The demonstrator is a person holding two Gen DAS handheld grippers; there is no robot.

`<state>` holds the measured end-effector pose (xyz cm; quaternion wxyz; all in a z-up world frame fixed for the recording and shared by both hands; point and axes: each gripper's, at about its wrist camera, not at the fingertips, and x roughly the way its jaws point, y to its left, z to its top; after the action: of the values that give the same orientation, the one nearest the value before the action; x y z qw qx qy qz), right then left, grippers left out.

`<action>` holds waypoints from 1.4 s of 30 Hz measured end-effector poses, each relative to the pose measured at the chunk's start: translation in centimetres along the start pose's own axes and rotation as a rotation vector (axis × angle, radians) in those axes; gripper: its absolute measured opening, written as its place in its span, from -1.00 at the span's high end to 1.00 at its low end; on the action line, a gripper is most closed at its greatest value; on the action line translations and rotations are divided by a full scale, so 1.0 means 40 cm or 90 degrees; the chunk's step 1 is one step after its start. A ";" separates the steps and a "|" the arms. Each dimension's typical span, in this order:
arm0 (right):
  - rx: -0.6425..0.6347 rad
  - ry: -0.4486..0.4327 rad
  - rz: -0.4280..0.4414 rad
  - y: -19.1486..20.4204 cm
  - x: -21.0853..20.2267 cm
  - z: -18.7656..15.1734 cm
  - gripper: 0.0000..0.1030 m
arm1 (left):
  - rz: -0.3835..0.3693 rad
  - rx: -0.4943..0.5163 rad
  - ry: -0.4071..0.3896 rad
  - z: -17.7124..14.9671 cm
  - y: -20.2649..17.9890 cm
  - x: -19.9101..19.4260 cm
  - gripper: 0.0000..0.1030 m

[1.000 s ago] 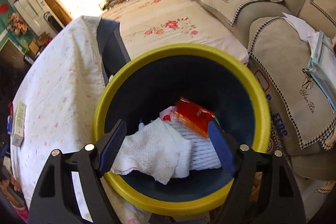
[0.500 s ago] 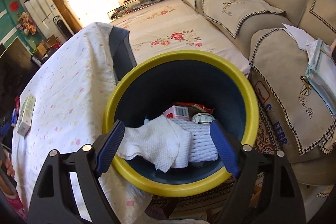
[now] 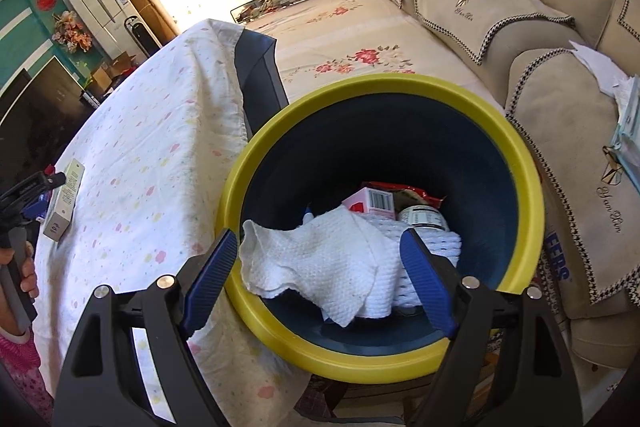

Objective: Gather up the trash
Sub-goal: 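Move the left gripper onto the white barcoded box, then close the left gripper on the white barcoded box, then carry the white box over the yellow bin and open the left gripper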

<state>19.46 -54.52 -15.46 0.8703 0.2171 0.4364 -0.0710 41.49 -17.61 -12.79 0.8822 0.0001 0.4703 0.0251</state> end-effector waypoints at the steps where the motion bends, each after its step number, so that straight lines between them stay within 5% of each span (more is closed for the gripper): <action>1: 0.001 0.000 0.005 -0.001 0.000 -0.001 -0.54 | 0.005 -0.003 0.008 0.001 -0.001 0.008 -0.84; 9: 0.003 -0.002 0.029 -0.009 -0.012 -0.008 -0.54 | 0.032 0.005 0.036 0.002 -0.020 0.044 -0.82; 13: 0.011 -0.005 0.037 -0.021 -0.022 -0.014 -0.54 | 0.035 0.004 0.049 0.008 -0.023 0.063 -0.44; 25: 0.027 -0.018 0.050 -0.054 -0.065 -0.035 -0.54 | -0.007 0.043 0.010 -0.011 -0.059 0.002 -0.40; 33: 0.043 -0.034 0.047 -0.089 -0.116 -0.067 -0.56 | -0.080 0.114 -0.028 -0.038 -0.201 -0.117 -0.40; 42: 0.092 -0.074 0.023 -0.187 -0.184 -0.096 -0.60 | -0.170 0.221 -0.035 -0.097 -0.480 -0.209 -0.40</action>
<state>9.83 -60.01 -14.00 0.8776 0.2823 0.3747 -0.0992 34.47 -37.25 -8.45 0.8767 0.0902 0.4394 -0.1735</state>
